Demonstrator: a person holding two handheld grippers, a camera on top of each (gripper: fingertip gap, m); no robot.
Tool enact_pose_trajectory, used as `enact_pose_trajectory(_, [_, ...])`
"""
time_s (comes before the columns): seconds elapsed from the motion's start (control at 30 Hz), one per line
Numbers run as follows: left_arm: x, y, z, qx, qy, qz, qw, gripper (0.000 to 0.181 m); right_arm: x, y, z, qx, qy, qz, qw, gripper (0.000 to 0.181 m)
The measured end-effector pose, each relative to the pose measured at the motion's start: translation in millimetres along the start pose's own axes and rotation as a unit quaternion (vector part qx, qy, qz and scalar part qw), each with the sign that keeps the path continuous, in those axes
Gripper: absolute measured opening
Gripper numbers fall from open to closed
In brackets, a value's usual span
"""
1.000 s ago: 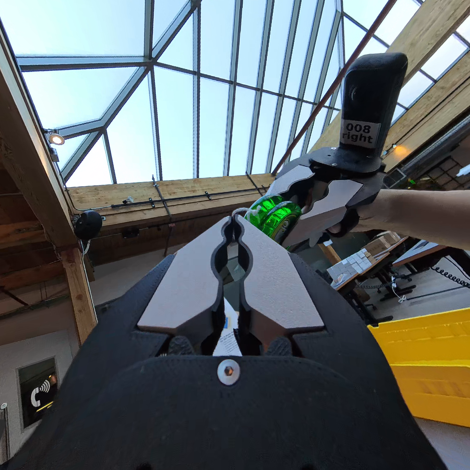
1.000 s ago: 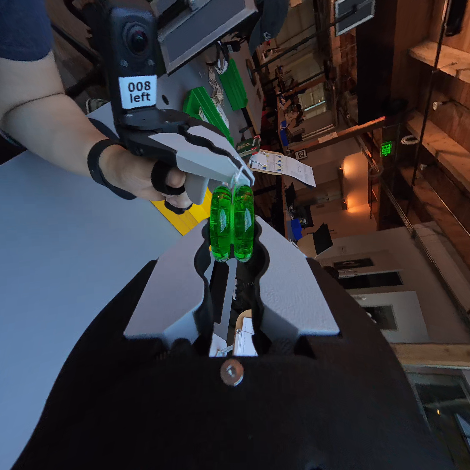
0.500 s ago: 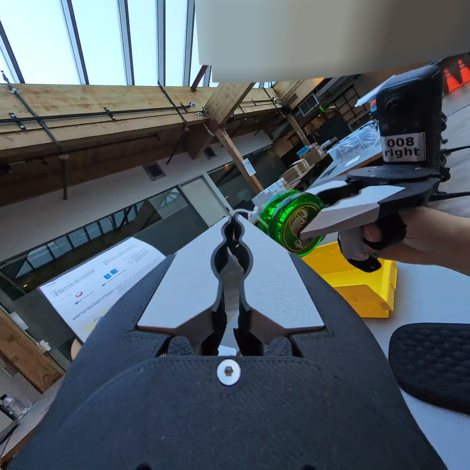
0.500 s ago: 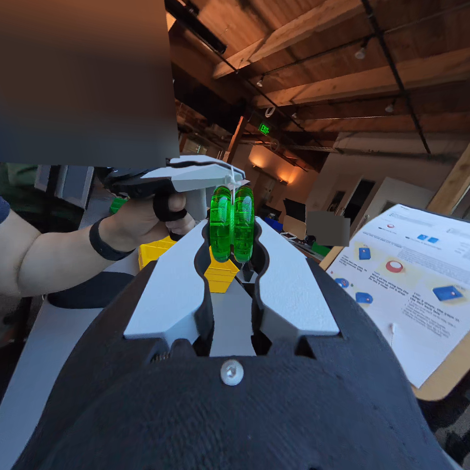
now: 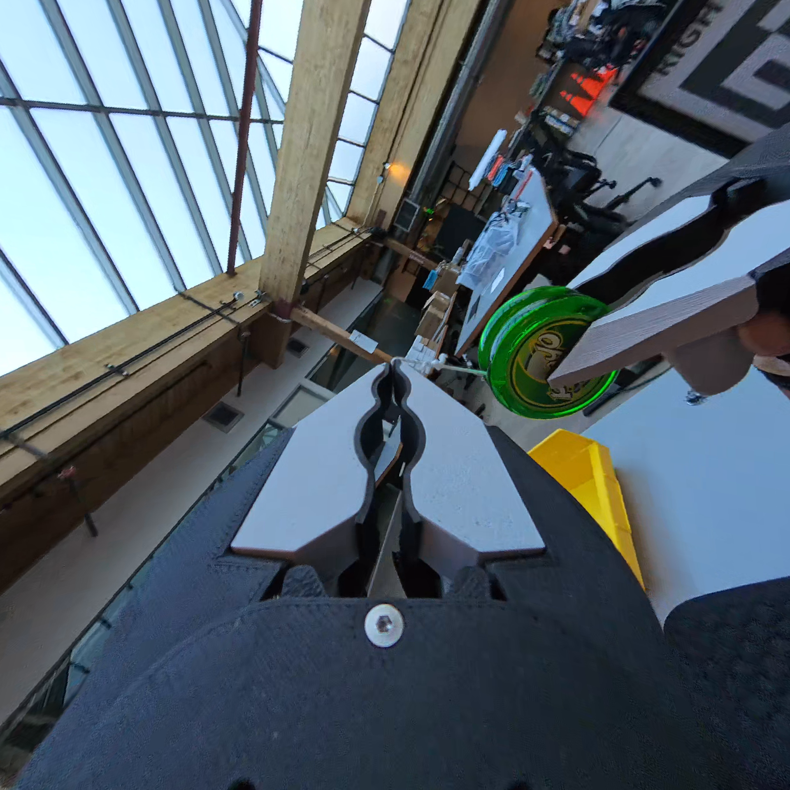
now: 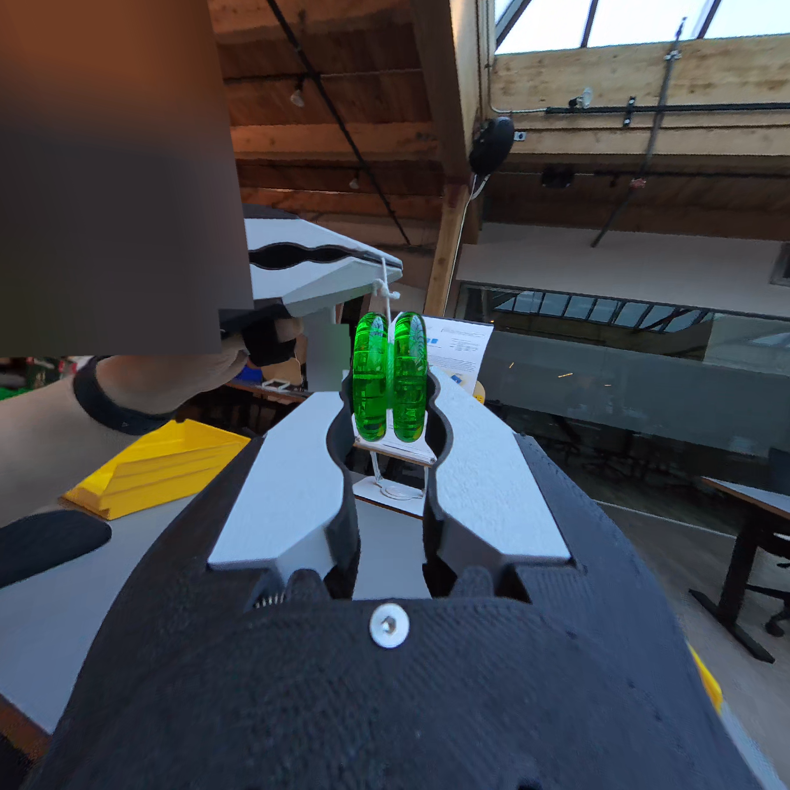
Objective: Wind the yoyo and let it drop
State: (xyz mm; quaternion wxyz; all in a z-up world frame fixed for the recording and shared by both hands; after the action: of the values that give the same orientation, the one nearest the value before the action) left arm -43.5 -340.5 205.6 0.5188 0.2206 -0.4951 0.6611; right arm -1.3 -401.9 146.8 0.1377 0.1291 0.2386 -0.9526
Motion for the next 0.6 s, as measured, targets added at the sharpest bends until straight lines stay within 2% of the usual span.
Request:
enact_pose_trajectory(0.03, [-9, -7, 12, -0.01, -0.012, -0.026, 1.0, 0.0, 1, 16, 6, -0.017, -0.017, -0.019, 1.0, 0.027])
enact_pose_trajectory(0.13, [-36, -24, 54, -0.045, -0.028, -0.103, 0.993, 0.0, 7, 65, 23, -0.052, -0.041, -0.078, 0.995, 0.027])
enact_pose_trajectory(0.27, [-78, -35, 125, -0.106, -0.016, -0.196, 0.975, 0.0, 24, 125, 53, -0.041, -0.016, -0.154, 0.987, 0.027])
enact_pose_trajectory(0.43, [-117, -45, 215, -0.196, 0.014, -0.275, 0.941, 0.0, 41, 190, 106, 0.026, 0.048, -0.249, 0.967, 0.027])
enact_pose_trajectory(0.6, [-152, -62, 293, -0.255, 0.01, -0.343, 0.904, 0.0, 53, 258, 157, 0.137, 0.111, -0.364, 0.915, 0.027])
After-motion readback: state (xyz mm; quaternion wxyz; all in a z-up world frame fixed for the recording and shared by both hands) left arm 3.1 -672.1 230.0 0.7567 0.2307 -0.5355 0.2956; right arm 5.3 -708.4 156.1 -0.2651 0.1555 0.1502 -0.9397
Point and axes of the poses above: each gripper's, where its closed fingertips meet, y back along the fingers, z out of its top, x = y × z across the jaws, the point moved 4 cm from there along y, back along the fingers, and after that the axes turned 15 degrees about z, right-handed, at the moved point
